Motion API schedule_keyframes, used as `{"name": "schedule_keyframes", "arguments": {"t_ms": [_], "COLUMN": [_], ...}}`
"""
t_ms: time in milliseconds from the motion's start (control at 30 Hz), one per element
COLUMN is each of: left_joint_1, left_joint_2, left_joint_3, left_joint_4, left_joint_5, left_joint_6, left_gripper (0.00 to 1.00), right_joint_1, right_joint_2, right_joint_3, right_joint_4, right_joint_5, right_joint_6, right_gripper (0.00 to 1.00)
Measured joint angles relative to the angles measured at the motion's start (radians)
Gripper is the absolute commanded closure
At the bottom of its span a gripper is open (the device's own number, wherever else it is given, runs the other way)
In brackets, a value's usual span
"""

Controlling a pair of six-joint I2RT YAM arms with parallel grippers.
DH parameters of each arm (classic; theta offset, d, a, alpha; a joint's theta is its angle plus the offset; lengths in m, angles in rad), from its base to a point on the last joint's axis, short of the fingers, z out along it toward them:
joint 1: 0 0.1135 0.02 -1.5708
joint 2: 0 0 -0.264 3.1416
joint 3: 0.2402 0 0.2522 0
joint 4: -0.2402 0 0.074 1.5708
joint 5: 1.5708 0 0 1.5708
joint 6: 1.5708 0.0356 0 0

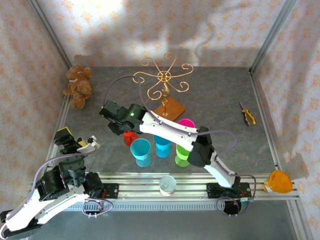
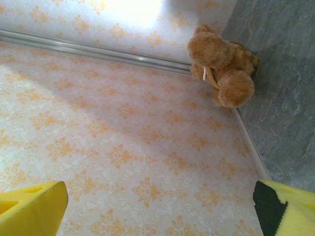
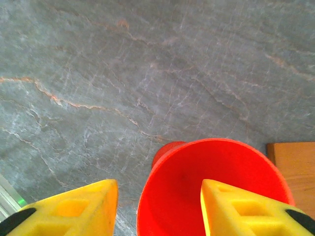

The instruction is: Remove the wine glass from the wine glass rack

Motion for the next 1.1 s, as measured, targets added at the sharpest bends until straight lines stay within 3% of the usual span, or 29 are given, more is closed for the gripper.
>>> {"name": "schedule_keyframes", "arguments": {"t_ms": [267, 500, 667, 900, 1100], "left_joint_1": [0.000, 0.000, 0.000, 0.000, 0.000], "left_joint_2": [0.027, 0.121, 0.145, 0.235, 0.293], "left_joint_3": [0.000, 0.071, 0.119, 0.219, 0.264], "left_joint_4": [0.024, -0.035, -0.063, -0.121, -0.142], "left_joint_5": [0.013, 0.080, 0.122, 0.169, 0.222], "left_joint_6": [-0.019, -0.178, -0.268, -0.414, -0.519], "left_gripper": [0.01, 0.01, 0.01, 0.01, 0.01], "right_joint_1": [0.000, 0.006, 0.063, 0.160, 0.198], "right_joint_2": [-0.087, -0.224, -0.344, -0.592, -0.890], "right_joint_3": [0.003, -0.068, -0.169, -0.515, -0.868], "right_joint_4": [-0.002, -0.003, 0.010, 0.097, 0.180], "right_joint_5": [0.015, 0.008, 0.040, 0.126, 0.265], "right_joint_6": [-0.002, 0.010, 0.013, 0.089, 0.257], "right_gripper": [0.51, 0.54, 0.54, 0.54, 0.57]}}
